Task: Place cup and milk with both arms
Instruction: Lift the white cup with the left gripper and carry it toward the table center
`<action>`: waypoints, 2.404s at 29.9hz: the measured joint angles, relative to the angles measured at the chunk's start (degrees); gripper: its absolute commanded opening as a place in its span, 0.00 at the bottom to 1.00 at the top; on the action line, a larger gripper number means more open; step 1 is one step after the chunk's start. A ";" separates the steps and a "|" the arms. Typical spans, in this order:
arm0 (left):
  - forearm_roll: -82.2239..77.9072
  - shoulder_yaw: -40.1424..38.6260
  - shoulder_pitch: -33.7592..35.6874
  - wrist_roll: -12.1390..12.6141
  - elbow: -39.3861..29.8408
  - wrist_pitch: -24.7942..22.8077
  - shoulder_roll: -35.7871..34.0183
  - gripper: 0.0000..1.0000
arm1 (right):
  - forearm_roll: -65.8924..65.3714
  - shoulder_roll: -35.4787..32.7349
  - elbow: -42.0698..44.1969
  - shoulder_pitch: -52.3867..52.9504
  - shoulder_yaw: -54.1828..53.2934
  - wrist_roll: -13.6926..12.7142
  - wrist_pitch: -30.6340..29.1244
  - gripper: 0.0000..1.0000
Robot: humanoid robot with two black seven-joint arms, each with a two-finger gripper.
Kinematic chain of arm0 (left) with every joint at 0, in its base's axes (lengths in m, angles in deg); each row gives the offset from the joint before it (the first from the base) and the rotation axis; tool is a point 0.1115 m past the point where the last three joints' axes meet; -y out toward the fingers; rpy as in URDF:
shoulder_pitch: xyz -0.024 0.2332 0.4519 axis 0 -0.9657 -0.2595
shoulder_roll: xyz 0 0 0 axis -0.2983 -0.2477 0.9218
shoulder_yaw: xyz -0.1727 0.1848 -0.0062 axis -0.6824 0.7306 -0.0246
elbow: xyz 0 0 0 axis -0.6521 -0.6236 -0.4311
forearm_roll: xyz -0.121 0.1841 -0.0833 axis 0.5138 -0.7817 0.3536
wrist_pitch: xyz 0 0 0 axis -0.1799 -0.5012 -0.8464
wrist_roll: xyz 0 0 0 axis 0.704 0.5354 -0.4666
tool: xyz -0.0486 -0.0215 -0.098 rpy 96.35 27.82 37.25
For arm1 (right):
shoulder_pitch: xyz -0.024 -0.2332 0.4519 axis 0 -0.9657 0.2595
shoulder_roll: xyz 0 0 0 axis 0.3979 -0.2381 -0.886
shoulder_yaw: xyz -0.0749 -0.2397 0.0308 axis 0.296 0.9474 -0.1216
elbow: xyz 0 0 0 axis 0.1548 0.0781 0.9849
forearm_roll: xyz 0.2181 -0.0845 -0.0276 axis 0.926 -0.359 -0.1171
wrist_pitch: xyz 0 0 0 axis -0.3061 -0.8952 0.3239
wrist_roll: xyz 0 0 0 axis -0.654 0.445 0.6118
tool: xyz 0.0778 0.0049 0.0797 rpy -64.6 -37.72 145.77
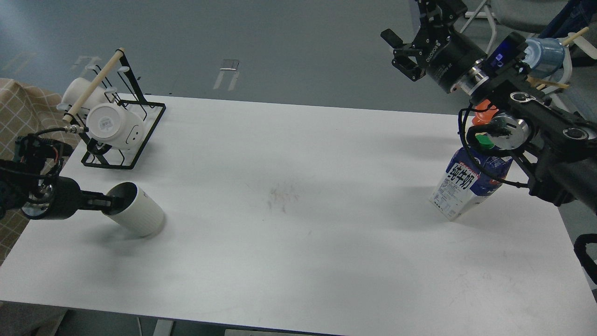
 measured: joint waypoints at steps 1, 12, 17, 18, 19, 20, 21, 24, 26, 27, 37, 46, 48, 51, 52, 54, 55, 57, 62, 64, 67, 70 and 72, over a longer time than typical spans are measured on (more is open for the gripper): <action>0.00 -0.03 0.01 -0.03 -0.02 0.04 0.00 0.00 | 0.00 0.00 0.00 -0.01 0.00 0.00 0.00 1.00; -0.38 -0.20 1.81 -2.04 -2.52 0.00 -1.26 0.00 | 0.00 0.07 0.00 -0.67 0.00 0.00 0.53 1.00; -0.38 -0.27 3.74 -3.69 -7.31 -0.01 -4.97 0.00 | 0.00 0.00 0.00 -0.68 0.00 0.00 0.54 1.00; -0.38 -0.40 4.53 -3.77 -8.91 -0.01 -5.74 0.00 | 0.00 -0.02 0.00 -0.67 0.00 0.00 0.54 1.00; -0.38 -0.53 5.20 -3.77 -10.16 -0.01 -6.30 0.00 | 0.00 -0.03 0.00 -0.68 0.00 0.00 0.54 1.00; -0.38 -0.56 6.01 -3.76 -11.83 -0.01 -6.87 0.00 | 0.00 -0.06 0.00 -0.68 0.00 0.00 0.54 1.00; -0.38 -0.61 6.79 -3.71 -13.49 -0.01 -7.27 0.00 | 0.00 -0.07 0.00 -0.68 0.00 0.00 0.54 1.00; -0.37 -0.80 9.10 -3.32 -18.28 0.00 -7.73 0.00 | 0.00 -0.09 0.00 -0.68 0.00 0.00 0.54 1.00; -0.38 -0.80 10.12 -2.93 -20.58 -0.01 -7.48 0.00 | 0.00 -0.06 -0.03 -0.68 0.00 0.00 0.54 1.00; -0.38 -0.80 10.78 -2.39 -21.73 -0.01 -7.09 0.00 | 0.00 -0.06 -0.04 -0.67 0.00 0.00 0.54 1.00; -0.52 -0.35 16.53 6.05 -23.39 0.00 6.55 0.00 | 0.00 -0.20 -0.08 -0.53 0.02 0.00 0.53 1.00; -7.89 -0.09 16.74 8.80 -17.01 -0.01 18.70 0.00 | 0.00 -0.05 -0.08 0.00 0.05 0.00 0.52 1.00; -9.43 -0.07 16.63 8.83 -15.28 0.00 20.77 0.00 | -0.15 0.09 -0.06 0.22 0.05 0.00 0.52 1.00; -10.19 -0.01 16.65 8.91 -12.85 0.00 24.31 0.00 | -0.29 0.08 -0.05 0.32 0.04 0.00 0.52 1.00; -10.25 -0.01 16.73 8.93 -12.34 -0.01 25.21 0.00 | -0.31 0.04 -0.05 0.33 0.03 0.00 0.51 1.00; -10.35 -0.01 16.96 9.02 -11.55 -0.01 26.79 0.00 | -0.34 -0.11 -0.08 0.45 0.02 0.00 0.51 1.00; -10.43 0.07 17.04 9.02 -11.18 0.00 27.55 0.00 | -0.34 -0.15 -0.11 0.72 0.02 0.00 0.52 1.00; -10.86 0.62 17.15 9.07 -10.48 0.00 28.54 0.00 | -0.35 -0.18 -0.03 2.05 0.02 0.00 0.52 1.00; -11.27 1.26 17.54 9.03 -9.91 0.00 29.26 0.00 | -0.57 0.30 1.80 7.21 1.04 0.00 0.51 1.00; -11.27 1.33 17.54 9.01 -9.87 0.00 29.29 0.00 | -0.59 1.19 3.33 9.37 1.80 0.00 0.60 1.00; -11.27 2.59 17.65 8.98 -9.68 0.00 29.32 0.00 | -0.54 3.71 5.81 11.45 2.26 0.00 0.93 1.00; -11.27 4.94 18.02 8.98 -9.27 0.00 29.32 0.00 | -0.39 5.24 6.91 12.06 2.30 0.00 1.31 1.00; -11.28 5.86 18.29 8.99 -9.23 0.00 29.32 0.00 | -0.38 5.67 7.05 12.04 2.36 0.00 1.36 1.00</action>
